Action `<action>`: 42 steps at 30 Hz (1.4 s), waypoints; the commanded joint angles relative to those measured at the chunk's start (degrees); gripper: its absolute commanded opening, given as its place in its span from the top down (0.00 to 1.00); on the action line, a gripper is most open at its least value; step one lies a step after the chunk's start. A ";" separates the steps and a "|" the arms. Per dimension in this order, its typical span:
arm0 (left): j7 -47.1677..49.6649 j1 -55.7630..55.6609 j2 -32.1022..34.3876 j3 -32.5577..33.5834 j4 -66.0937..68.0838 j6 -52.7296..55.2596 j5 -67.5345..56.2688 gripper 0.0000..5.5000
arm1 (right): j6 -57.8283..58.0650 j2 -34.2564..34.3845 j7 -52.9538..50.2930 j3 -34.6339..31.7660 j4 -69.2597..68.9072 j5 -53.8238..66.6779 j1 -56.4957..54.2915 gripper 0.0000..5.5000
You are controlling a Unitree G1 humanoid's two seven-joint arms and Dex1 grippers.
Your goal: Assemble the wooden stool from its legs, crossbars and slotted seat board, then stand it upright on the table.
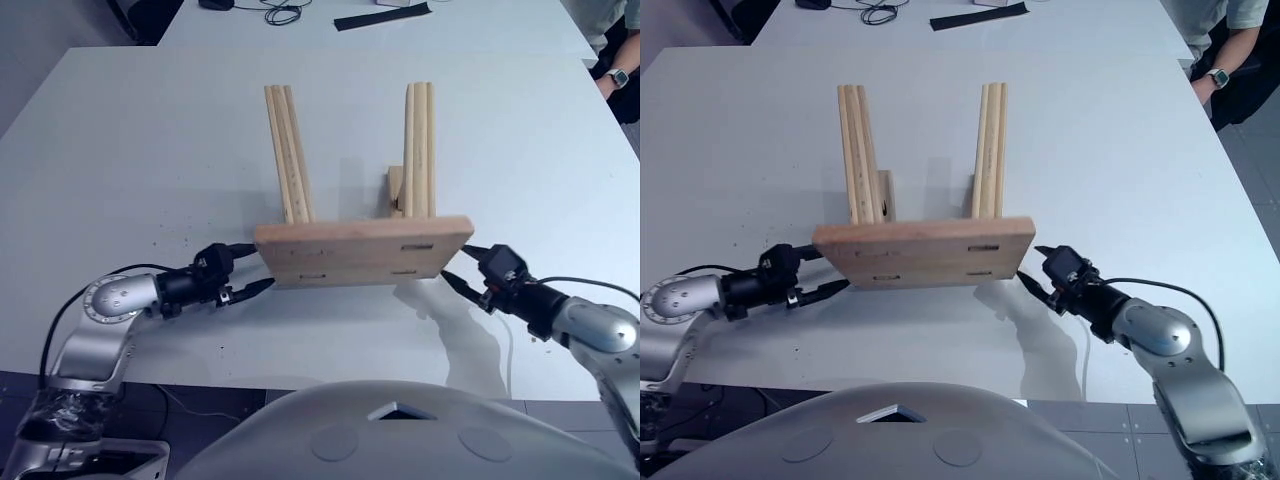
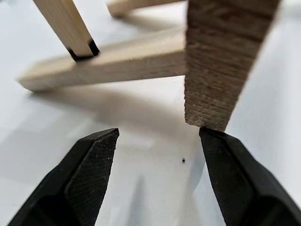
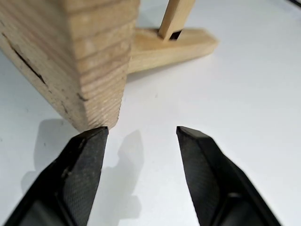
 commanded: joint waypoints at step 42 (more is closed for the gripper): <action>-5.16 9.55 6.58 10.81 -22.20 13.57 -25.47 0.42 | 1.10 -19.57 -5.95 -22.98 -10.42 51.66 -9.33 0.51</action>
